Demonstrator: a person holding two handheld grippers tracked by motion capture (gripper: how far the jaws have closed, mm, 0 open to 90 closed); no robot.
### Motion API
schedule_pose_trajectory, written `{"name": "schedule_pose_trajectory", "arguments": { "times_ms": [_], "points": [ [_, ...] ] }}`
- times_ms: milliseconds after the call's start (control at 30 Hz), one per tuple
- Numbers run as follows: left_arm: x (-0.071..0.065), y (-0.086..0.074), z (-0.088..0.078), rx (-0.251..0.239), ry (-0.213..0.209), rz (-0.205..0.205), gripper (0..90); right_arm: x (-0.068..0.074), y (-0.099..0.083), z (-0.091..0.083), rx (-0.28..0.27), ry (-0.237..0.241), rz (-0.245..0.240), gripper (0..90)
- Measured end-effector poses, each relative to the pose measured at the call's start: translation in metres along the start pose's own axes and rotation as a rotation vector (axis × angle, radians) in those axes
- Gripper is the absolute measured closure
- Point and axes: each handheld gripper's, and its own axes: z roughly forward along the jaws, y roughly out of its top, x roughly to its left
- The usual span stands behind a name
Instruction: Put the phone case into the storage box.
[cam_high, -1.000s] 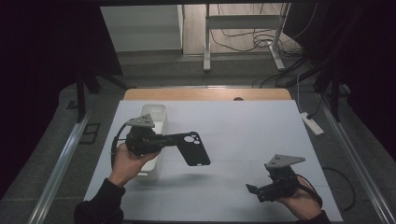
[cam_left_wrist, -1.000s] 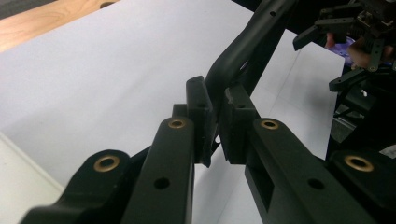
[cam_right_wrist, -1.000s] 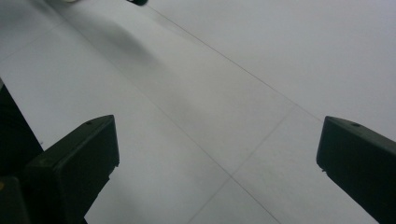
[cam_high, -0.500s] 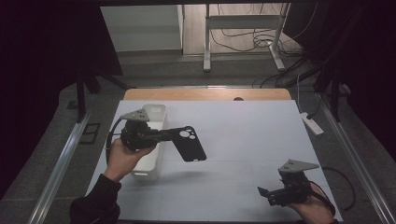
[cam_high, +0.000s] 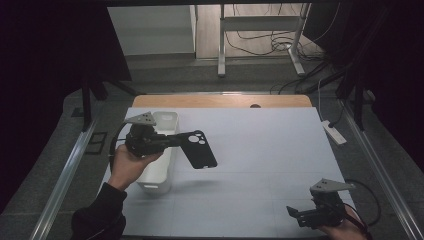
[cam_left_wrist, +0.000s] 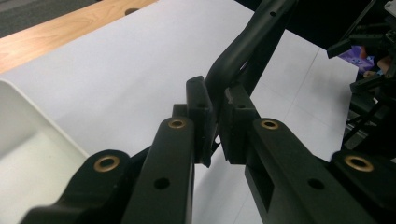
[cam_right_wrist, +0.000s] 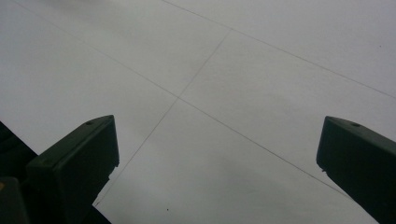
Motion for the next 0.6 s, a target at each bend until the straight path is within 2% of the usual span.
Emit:
{"name": "schedule_pose_trajectory", "arguments": {
  "times_ms": [600],
  "points": [
    [0.015, 0.016, -0.023, 0.005, 0.055, 0.004, 83.4, -0.001, -0.003, -0.004, -0.017, 0.015, 0.016, 0.0]
  ]
}}
